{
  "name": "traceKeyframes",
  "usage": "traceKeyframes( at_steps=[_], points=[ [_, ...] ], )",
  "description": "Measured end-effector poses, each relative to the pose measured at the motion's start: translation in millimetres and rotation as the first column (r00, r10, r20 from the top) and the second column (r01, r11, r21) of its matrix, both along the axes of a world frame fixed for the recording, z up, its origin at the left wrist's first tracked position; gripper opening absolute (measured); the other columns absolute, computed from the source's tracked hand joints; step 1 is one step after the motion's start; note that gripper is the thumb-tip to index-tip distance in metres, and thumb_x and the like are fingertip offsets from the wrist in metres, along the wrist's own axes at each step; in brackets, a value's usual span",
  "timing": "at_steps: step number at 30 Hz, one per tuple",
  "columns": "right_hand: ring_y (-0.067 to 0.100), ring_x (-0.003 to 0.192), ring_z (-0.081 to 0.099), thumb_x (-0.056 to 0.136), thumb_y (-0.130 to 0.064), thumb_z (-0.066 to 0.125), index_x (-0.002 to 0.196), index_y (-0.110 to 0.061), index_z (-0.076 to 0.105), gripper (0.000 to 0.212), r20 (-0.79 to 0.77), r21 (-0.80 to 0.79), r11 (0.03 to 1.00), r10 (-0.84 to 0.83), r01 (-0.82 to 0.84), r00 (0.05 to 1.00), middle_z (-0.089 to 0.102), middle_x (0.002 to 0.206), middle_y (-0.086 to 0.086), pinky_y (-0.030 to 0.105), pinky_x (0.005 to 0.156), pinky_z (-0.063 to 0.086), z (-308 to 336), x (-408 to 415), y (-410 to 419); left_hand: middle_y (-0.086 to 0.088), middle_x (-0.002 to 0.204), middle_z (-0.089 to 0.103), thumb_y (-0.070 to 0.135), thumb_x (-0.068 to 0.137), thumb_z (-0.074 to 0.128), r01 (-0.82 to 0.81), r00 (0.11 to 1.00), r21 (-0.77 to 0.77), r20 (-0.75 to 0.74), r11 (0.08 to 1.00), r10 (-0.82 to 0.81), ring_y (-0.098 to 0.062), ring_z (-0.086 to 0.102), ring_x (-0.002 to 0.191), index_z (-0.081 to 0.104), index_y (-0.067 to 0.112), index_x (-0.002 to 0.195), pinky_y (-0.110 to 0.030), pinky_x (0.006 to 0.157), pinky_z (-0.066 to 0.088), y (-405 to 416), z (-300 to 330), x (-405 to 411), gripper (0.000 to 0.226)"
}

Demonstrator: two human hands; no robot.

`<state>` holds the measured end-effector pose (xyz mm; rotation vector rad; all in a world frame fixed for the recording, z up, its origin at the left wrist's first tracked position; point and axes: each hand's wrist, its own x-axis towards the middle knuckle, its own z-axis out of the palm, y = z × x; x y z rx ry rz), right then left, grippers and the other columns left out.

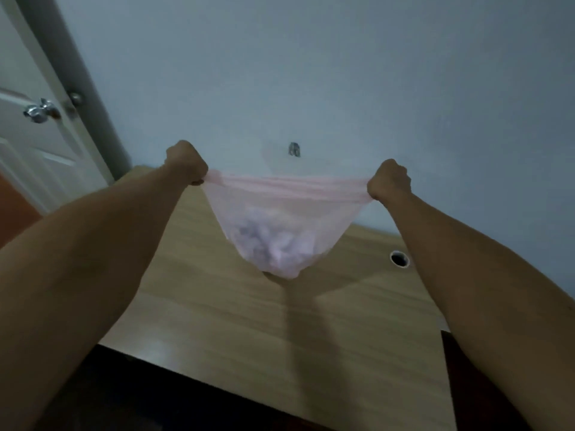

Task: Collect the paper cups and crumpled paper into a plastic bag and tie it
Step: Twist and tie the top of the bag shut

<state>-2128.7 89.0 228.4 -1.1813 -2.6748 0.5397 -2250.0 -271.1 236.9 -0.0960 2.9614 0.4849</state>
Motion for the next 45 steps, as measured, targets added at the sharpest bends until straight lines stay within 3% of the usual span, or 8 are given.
traceKeyframes(
  at_steps=[5,8,13,20,26,30,40,45],
  points=[
    [0.030,0.059,0.068,0.087,0.009,0.060,0.089,0.004,0.060,0.005,-0.108,-0.252,0.957,-0.174,0.143,0.979,0.065,0.078,0.022,0.038,0.048,0.057,18.1,35.7,42.0,-0.004,0.044,0.048,-0.003,0.090,0.060,0.050,0.985,0.247,0.146,0.968,-0.088,-0.015,0.050,0.035,0.047,0.012,0.063,-0.025,0.045,0.048,31.1,10.4,-5.0,0.034],
    [0.018,0.045,0.047,0.087,0.006,0.063,0.068,-0.006,0.048,0.027,-0.161,-0.415,0.896,-0.245,0.160,0.956,0.052,0.060,0.012,0.026,0.046,0.040,24.0,48.2,67.6,-0.006,0.057,0.038,-0.002,0.095,0.059,0.027,0.954,0.358,0.270,0.933,-0.132,-0.015,0.042,0.042,0.041,0.013,0.068,-0.020,0.035,0.047,46.6,17.3,0.6,0.036],
    [0.014,0.048,0.033,0.084,0.006,0.069,0.085,-0.008,0.058,0.018,-0.166,-0.623,0.779,-0.223,0.074,0.961,0.041,0.065,0.005,0.018,0.040,0.034,42.5,68.8,82.6,-0.001,0.066,0.031,0.000,0.092,0.060,-0.065,0.883,0.500,0.432,0.864,-0.183,-0.012,0.027,0.056,0.042,0.017,0.071,-0.015,0.038,0.036,65.1,23.3,-2.9,0.032],
    [0.029,0.056,0.065,0.087,0.016,0.059,0.080,0.005,0.056,0.014,-0.169,-0.624,0.778,-0.227,0.074,0.959,0.059,0.078,0.022,0.029,0.041,0.057,44.8,83.0,88.3,-0.005,0.070,0.048,0.003,0.093,0.056,-0.084,0.901,0.527,0.403,0.846,-0.161,-0.017,0.049,0.057,0.049,0.009,0.082,-0.033,0.071,0.055,83.7,32.3,2.3,0.015],
    [0.025,0.041,0.060,0.089,0.005,0.061,0.080,0.007,0.057,0.010,-0.087,-0.340,0.920,-0.237,0.195,0.968,0.064,0.069,0.024,0.027,0.038,0.047,32.1,79.0,97.9,-0.012,0.071,0.049,-0.007,0.101,0.039,-0.094,0.975,0.535,0.218,0.839,-0.029,-0.009,0.048,0.022,0.042,0.005,0.080,-0.032,0.031,0.049,86.9,22.8,4.2,0.024],
    [0.025,0.029,0.057,0.097,0.000,0.053,0.106,0.010,0.061,0.015,0.114,-0.489,0.837,-0.217,0.245,0.970,0.068,0.068,0.026,0.029,0.029,0.047,35.3,73.8,100.7,-0.010,0.068,0.050,-0.006,0.102,0.040,-0.158,0.968,0.577,0.250,0.801,0.011,-0.008,0.049,0.023,0.047,0.005,0.081,-0.030,0.031,0.051,84.7,22.4,0.5,0.024],
    [0.039,0.114,0.066,0.095,0.012,0.049,0.110,0.009,0.061,0.019,-0.394,-0.867,0.414,-0.230,-0.277,0.890,0.058,0.127,0.024,0.036,0.094,0.058,49.2,87.9,95.6,-0.015,0.104,0.060,-0.009,0.098,0.036,-0.337,0.929,0.899,0.365,0.279,-0.055,-0.016,0.065,0.086,0.060,-0.002,0.106,-0.033,0.095,0.053,62.4,24.9,-23.2,0.026],
    [0.021,0.098,0.067,0.077,0.016,0.069,0.127,-0.020,0.063,0.061,-0.382,-0.521,0.750,0.222,-0.408,0.897,0.066,0.110,0.012,0.023,0.081,0.053,37.8,94.0,97.4,-0.019,0.113,0.065,-0.007,0.089,0.070,-0.009,0.994,0.925,0.049,0.381,-0.094,-0.018,0.068,0.091,0.063,0.002,0.114,-0.027,0.088,0.058,56.6,10.3,-26.9,0.027]
  ],
)
